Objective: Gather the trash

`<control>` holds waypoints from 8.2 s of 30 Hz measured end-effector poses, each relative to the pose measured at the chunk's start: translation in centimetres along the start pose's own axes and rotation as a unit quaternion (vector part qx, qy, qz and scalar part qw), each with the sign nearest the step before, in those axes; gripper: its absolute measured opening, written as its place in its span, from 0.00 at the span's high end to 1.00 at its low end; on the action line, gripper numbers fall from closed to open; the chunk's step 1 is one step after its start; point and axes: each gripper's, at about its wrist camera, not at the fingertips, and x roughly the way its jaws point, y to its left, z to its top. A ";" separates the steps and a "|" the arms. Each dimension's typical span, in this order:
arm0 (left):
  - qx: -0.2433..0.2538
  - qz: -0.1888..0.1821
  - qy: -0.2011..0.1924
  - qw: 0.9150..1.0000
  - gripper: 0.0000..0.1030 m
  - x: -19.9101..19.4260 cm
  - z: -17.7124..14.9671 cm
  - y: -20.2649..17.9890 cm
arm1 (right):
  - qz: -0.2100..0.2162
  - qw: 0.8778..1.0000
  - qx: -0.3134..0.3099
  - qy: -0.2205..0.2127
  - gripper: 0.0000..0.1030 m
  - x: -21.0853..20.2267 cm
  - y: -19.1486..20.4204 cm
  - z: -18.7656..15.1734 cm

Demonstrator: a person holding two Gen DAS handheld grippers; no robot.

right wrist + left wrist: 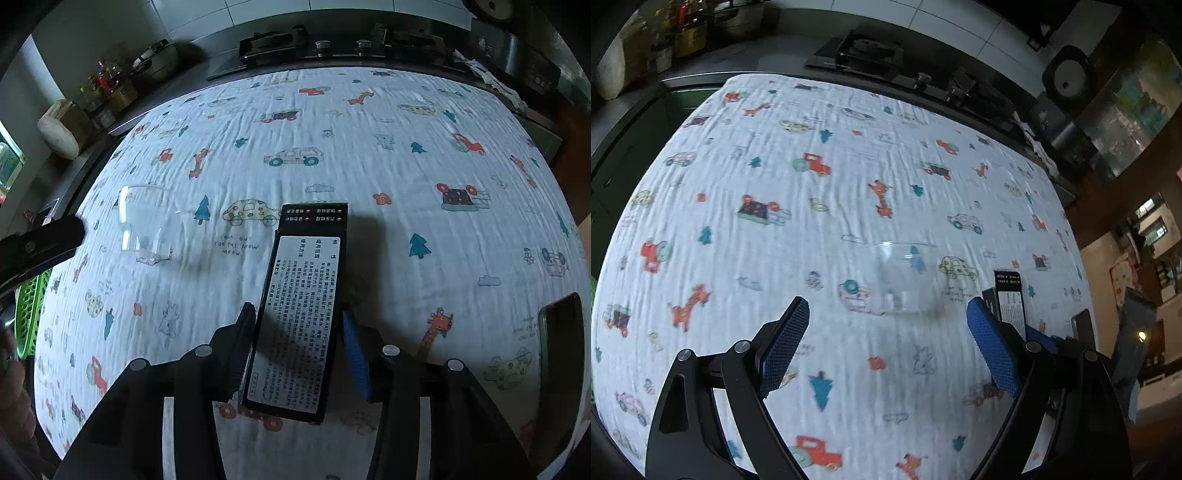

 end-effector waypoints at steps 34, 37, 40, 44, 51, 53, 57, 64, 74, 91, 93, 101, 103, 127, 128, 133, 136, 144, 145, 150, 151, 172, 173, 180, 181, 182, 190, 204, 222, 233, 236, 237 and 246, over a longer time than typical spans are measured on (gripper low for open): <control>0.009 -0.013 -0.009 1.000 0.45 1.5 0.5 0.4 | 0.047 0.999 -0.017 -0.010 0.57 -1.2 1.7 -1.8; 0.011 -0.010 -0.023 1.000 0.45 -0.9 0.1 1.3 | 0.053 0.998 -0.022 -0.014 0.57 -1.9 2.8 -2.1; 0.007 -0.008 -0.035 0.999 0.45 -3.3 -0.3 2.5 | 0.060 0.998 -0.030 -0.019 0.57 -2.6 4.3 -2.3; 0.000 -0.001 -0.055 0.999 0.45 -6.4 -1.0 4.7 | 0.071 0.996 -0.048 -0.027 0.57 -3.8 6.9 -2.6; -0.012 0.023 -0.091 0.996 0.45 -11.8 -2.2 9.2 | 0.093 0.991 -0.088 -0.034 0.57 -5.1 12.5 -3.5; -0.017 0.034 -0.099 0.994 0.45 -13.0 -2.6 10.5 | 0.099 0.990 -0.099 -0.034 0.57 -5.2 14.0 -3.7; -0.039 0.051 -0.112 0.992 0.45 -15.7 -3.5 14.4 | 0.112 0.986 -0.122 -0.033 0.57 -5.1 17.7 -4.0; -0.076 0.076 -0.131 0.986 0.45 -19.3 -5.2 21.0 | 0.132 0.977 -0.164 -0.025 0.57 -4.6 24.2 -4.6; -0.140 0.114 -0.139 0.974 0.45 -22.3 -8.1 31.3 | 0.158 0.964 -0.214 -0.014 0.57 -3.7 33.4 -5.5; -0.213 0.142 -0.103 0.961 0.44 -21.5 -11.4 41.7 | 0.196 0.947 -0.256 0.017 0.57 -0.5 44.6 -6.8; -0.223 0.139 -0.099 0.960 0.44 -21.3 -11.6 42.6 | 0.197 0.946 -0.258 0.020 0.57 -0.1 45.3 -6.8; -0.237 0.134 -0.099 0.957 0.43 -21.1 -11.7 44.0 | 0.206 0.945 -0.254 0.028 0.57 1.1 47.2 -6.5; -0.238 0.131 -0.099 0.957 0.43 -21.1 -11.6 44.1 | 0.208 0.944 -0.253 0.029 0.57 1.4 47.5 -6.2; -0.246 0.118 -0.123 0.954 0.28 -24.0 -12.2 43.8 | 0.214 0.938 -0.269 0.032 0.57 3.2 50.8 -6.6; -0.245 0.118 -0.123 0.954 0.26 -24.1 -12.2 43.7 | 0.214 0.939 -0.269 0.030 0.56 3.0 50.7 -6.6; -0.241 0.118 -0.128 0.955 0.23 -24.6 -12.1 42.9 | 0.218 0.937 -0.271 0.026 0.56 2.3 50.3 -6.6; -0.236 0.121 -0.130 0.955 0.23 -24.8 -12.2 42.4 | 0.222 0.936 -0.272 0.022 0.56 1.7 50.0 -6.8; -0.219 0.128 -0.137 0.957 0.20 -25.7 -12.4 40.5 | 0.220 0.935 -0.280 0.001 0.50 -0.5 48.4 -7.2; -0.217 0.128 -0.138 0.958 0.20 -25.8 -12.4 40.2 | 0.218 0.935 -0.280 -0.003 0.50 -0.8 48.0 -7.2; -0.204 0.132 -0.141 0.960 0.20 -25.9 -12.4 38.6 | 0.212 0.937 -0.278 -0.013 0.48 -1.8 46.2 -7.2; -0.201 0.133 -0.141 0.960 0.20 -25.9 -12.4 38.3 | 0.210 0.937 -0.278 -0.014 0.48 -2.0 45.9 -7.2; -0.117 0.189 -0.150 0.963 0.08 -25.1 -12.7 28.9 | 0.180 0.949 -0.250 -0.060 0.32 -6.8 35.8 -8.3; -0.113 0.191 -0.150 0.963 0.08 -25.0 -12.8 28.5 | 0.179 0.950 -0.247 -0.061 0.32 -7.0 35.1 -8.4; -0.077 0.209 -0.160 0.962 0.05 -24.8 -13.3 25.4 | 0.152 0.956 -0.241 -0.072 0.25 -8.2 31.9 -9.0; -0.071 0.213 -0.163 0.961 0.05 -24.8 -13.3 25.0 | 0.150 0.956 -0.240 -0.074 0.25 -8.5 31.4 -9.2; -0.063 0.218 -0.166 0.960 0.05 -24.8 -13.4 24.4 | 0.148 0.956 -0.239 -0.077 0.24 -8.7 31.1 -9.3; -0.041 0.215 -0.185 0.958 0.05 -25.2 -14.2 21.8 | 0.130 0.958 -0.234 -0.106 0.18 -10.5 29.0 -10.9; -0.032 0.214 -0.188 0.958 0.05 -24.6 -15.6 20.1 | 0.115 0.963 -0.200 -0.138 0.14 -11.4 25.7 -13.1; -0.005 0.224 -0.189 0.956 0.05 -24.2 -17.4 18.2 | 0.109 0.968 -0.156 -0.166 0.12 -12.9 23.2 -14.7; 0.007 0.234 -0.200 0.952 0.05 -24.5 -18.8 17.2 | 0.073 0.970 -0.143 -0.181 0.11 -13.4 22.2 -15.4; 0.009 0.230 -0.202 0.952 0.05 -24.6 -19.0 17.1 | 0.068 0.971 -0.139 -0.182 0.11 -13.4 22.1 -15.5; 0.009 0.229 -0.203 0.952 0.05 -24.7 -19.1 17.1 | 0.065 0.971 -0.139 -0.182 0.10 -13.3 22.1 -15.5; 0.010 0.231 -0.202 0.952 0.05 -24.6 -19.3 17.0 | 0.060 0.973 -0.133 -0.180 0.10 -13.0 21.6 -15.7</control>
